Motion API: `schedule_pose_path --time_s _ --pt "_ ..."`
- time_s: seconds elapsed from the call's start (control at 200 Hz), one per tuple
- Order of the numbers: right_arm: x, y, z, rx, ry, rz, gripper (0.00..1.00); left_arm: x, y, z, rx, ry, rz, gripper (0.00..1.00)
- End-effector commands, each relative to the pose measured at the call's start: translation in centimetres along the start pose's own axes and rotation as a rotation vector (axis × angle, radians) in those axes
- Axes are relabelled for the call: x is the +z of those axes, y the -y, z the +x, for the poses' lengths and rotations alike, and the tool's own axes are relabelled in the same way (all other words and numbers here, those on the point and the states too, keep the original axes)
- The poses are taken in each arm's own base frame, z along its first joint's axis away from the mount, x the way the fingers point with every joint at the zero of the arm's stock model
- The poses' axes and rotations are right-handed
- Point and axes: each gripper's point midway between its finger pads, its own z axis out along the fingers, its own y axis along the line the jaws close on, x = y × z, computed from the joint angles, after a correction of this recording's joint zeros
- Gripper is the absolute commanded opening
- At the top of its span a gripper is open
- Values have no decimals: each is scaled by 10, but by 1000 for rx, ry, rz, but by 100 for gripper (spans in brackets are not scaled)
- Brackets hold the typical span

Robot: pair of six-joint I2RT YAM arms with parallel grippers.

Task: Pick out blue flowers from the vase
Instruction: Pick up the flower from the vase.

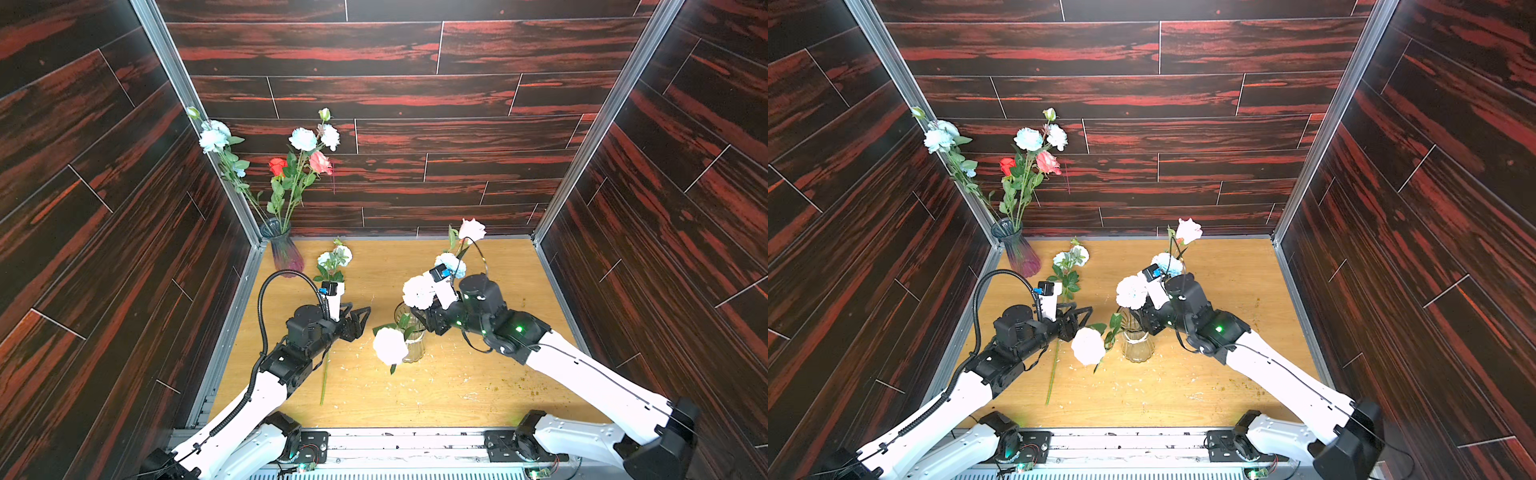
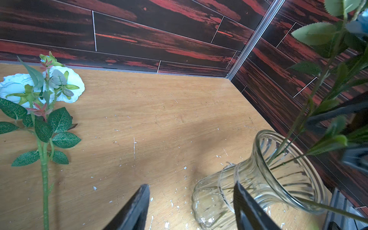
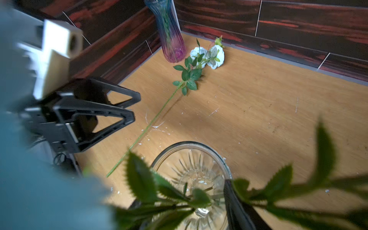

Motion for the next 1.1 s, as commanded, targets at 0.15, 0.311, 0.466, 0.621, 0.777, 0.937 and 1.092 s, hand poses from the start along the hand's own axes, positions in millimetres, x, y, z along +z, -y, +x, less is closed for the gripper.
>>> schedule_pose_path --time_s 0.15,0.311,0.466,0.621,0.777,0.937,1.092 --pt "25 3 -34 -43 -16 36 55 2 10 -11 28 14 36 68" --pt "43 0 -43 -54 -67 21 59 2 11 -10 28 10 38 68" --pt "39 0 -35 -49 -77 18 62 3 11 -9 29 5 40 68" --pt "37 1 -17 -33 -99 9 63 4 11 -10 29 4 40 68" --pt "35 -1 -2 -24 -122 -13 57 5 12 -10 30 -1 41 68" --pt "35 -2 6 -18 -141 -22 48 10 14 -12 28 -9 50 68" --pt "39 -2 12 -7 -150 -30 42 26 21 -19 17 -16 89 68"
